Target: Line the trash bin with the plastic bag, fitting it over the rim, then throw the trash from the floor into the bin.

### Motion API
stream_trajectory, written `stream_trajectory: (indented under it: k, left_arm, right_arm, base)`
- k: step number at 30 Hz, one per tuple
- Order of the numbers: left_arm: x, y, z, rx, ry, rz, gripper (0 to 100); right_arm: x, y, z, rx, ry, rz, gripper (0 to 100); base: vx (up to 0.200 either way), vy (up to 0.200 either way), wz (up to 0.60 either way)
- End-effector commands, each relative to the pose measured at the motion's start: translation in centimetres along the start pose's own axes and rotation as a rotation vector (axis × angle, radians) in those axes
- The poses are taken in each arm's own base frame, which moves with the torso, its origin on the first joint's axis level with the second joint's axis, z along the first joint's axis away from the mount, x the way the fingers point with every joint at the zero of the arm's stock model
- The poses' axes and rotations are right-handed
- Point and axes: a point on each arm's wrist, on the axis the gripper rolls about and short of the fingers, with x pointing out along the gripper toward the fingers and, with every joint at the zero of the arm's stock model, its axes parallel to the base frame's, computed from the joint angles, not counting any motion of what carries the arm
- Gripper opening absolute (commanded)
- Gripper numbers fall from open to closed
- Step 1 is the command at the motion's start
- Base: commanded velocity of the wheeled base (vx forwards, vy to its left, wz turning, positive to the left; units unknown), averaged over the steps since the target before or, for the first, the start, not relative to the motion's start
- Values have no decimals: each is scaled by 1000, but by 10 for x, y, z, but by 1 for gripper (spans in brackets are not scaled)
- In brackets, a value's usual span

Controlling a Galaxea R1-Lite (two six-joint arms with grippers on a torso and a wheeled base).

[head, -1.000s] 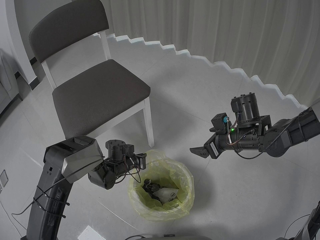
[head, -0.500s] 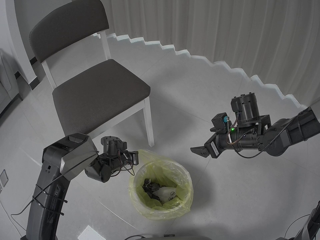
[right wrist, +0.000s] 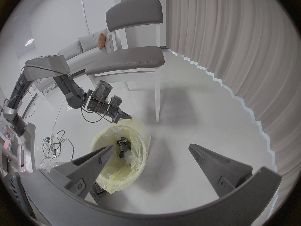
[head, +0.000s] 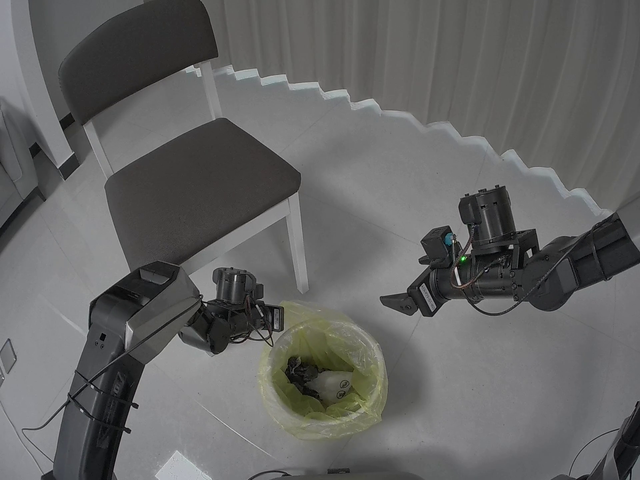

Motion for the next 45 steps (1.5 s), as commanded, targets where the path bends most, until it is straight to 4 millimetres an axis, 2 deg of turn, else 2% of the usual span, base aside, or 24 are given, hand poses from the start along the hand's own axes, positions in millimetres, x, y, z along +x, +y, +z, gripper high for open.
stream_trajectory:
  k: [1, 18, 19, 25, 30, 34, 37, 41, 43, 45]
  left_arm:
    - [11, -13, 6, 22, 10, -24, 0]
    - [26, -22, 7, 31, 49, -18, 0]
    - [26, -21, 7, 34, 49, -14, 100]
    - [19, -21, 11, 28, 43, -4, 100]
    - [-23, -17, 31, 16, 43, 12, 100]
    - [-46, -10, 32, 7, 42, 34, 100]
    - [-64, -4, 25, 9, 45, 56, 100]
    - [-91, 11, 16, 54, 24, 100, 100]
    - [-103, 9, 20, 54, -8, 105, 100]
    - [-131, 0, 29, 65, -66, 98, 100]
  right_arm:
    - [4, -1, 0, 0, 3, 2, 100]
    - [11, -8, 1, 9, 16, -4, 100]
    - [11, -9, 2, 9, 15, -6, 100]
    - [10, -10, 2, 14, 16, -9, 100]
    - [4, -16, 3, 22, 12, -22, 100]
    - [-3, -16, 4, 24, 5, -25, 100]
    - [-12, -14, 6, 25, -6, -29, 100]
    - [-40, -13, 11, 25, -20, -44, 100]
    - [-53, -12, 13, 24, -28, -48, 100]
    - [-77, -11, 16, 27, -44, -59, 100]
  base:
    - [0, 0, 0]
    - [0, 0, 0]
    - [0, 0, 0]
    - [0, 0, 0]
    - [0, 0, 0]
    - [0, 0, 0]
    - [0, 0, 0]
    - [0, 0, 0]
    - [0, 0, 0]
    - [0, 0, 0]
